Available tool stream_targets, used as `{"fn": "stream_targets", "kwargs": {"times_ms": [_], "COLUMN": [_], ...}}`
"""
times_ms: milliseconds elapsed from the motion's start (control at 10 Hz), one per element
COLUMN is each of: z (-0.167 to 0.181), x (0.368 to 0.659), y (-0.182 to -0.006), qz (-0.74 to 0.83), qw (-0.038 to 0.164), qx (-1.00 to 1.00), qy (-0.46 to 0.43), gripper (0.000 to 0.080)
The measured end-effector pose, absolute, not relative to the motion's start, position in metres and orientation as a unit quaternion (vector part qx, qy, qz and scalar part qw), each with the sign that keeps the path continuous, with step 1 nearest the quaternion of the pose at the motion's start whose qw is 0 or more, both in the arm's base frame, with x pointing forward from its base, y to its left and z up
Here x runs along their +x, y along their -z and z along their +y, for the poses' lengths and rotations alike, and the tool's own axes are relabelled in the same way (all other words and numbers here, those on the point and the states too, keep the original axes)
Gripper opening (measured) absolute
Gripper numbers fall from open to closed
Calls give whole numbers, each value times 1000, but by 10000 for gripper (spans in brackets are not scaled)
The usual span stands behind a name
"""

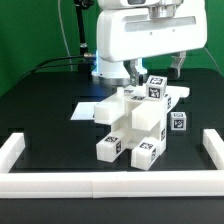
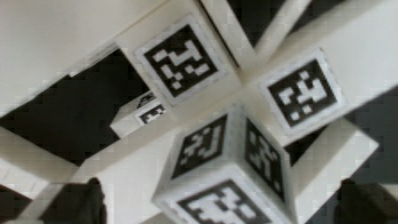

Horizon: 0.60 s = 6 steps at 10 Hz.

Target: Assemble chair

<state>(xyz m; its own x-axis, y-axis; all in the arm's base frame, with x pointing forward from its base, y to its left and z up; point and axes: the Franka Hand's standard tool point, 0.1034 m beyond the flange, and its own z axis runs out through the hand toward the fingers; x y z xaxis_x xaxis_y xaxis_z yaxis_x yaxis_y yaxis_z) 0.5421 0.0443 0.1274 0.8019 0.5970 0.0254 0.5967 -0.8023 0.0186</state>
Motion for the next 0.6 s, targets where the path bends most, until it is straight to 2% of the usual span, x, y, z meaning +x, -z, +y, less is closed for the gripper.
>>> {"fn": "stream_targets", "kwargs": {"times_ms": [300,400,500,600], "z": [48,48,47,47], "x": [543,543,543,543], "y": [-122,-122,-122,-122], "qz": [340,333,327,311], "qw": [8,8,8,8], "qx": [940,943,945,950], "qy": [-3,-3,-3,-3], "gripper": [649,602,602,427]}}
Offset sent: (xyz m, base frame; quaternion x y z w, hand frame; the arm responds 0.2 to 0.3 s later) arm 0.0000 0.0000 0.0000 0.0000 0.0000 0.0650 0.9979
